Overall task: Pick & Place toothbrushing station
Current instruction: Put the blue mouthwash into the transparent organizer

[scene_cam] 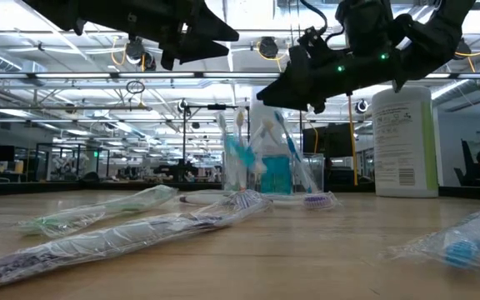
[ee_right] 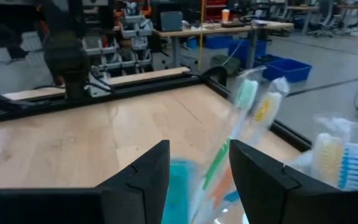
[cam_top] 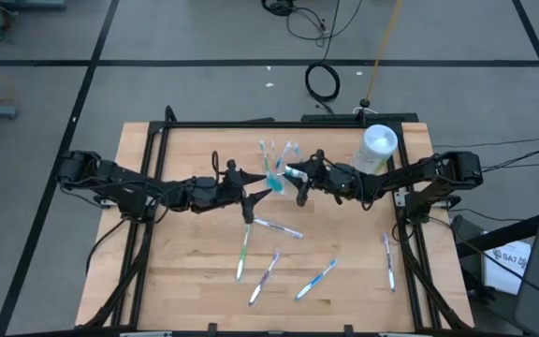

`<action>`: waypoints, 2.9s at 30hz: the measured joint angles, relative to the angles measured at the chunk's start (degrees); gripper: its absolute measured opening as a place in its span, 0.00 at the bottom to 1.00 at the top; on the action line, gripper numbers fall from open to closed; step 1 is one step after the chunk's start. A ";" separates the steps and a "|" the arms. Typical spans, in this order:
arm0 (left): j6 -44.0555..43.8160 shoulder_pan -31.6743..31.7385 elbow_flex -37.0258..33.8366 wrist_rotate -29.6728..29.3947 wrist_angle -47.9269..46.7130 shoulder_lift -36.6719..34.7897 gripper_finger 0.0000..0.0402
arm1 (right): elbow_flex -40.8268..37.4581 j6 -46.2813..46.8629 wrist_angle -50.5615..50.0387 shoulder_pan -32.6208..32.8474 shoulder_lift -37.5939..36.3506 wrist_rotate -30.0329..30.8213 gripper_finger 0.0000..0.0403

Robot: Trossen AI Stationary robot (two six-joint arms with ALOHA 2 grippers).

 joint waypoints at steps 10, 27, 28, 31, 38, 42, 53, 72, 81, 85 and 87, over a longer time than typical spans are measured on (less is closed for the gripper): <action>0.02 -0.04 0.00 0.04 -0.02 0.00 0.53 | 0.07 -0.76 0.61 -0.51 3.83 0.80 0.36; -1.63 -0.16 0.00 5.92 -14.10 0.00 0.53 | 0.07 -6.42 -4.18 3.91 3.74 -25.61 0.53; -2.57 -0.20 0.00 5.92 -15.58 0.00 0.53 | 0.07 -7.06 -5.34 4.23 3.74 -24.21 0.53; -4.71 -0.17 0.00 5.88 -17.35 0.00 0.53 | 0.07 -7.75 -7.31 4.33 3.74 -21.12 0.53; -3.76 -0.13 0.00 5.88 -13.18 0.00 0.53 | 1.73 -5.40 -7.92 4.17 7.17 -21.39 0.53; -2.67 -0.13 0.00 5.86 -13.06 0.00 0.53 | 4.40 -5.75 -8.99 4.17 11.85 -21.24 0.53; -1.51 -0.15 0.00 5.89 -14.41 0.00 0.53 | 6.47 -6.15 -13.00 2.33 17.24 -21.34 0.53; -1.79 -0.15 0.00 5.95 -14.70 0.00 0.53 | 6.49 -9.41 -15.37 2.68 17.18 -21.10 0.53; -1.44 -0.15 0.00 6.02 -15.04 0.00 0.53 | 18.17 -13.33 -39.22 6.28 16.68 -12.78 0.53; -1.29 -0.09 0.00 6.32 -14.93 0.00 0.53 | 24.81 -15.80 -48.81 8.20 17.07 -8.14 0.53; -1.04 -0.09 0.00 6.32 -14.99 0.00 0.53 | 26.35 -15.81 -51.35 8.12 17.07 -8.50 0.53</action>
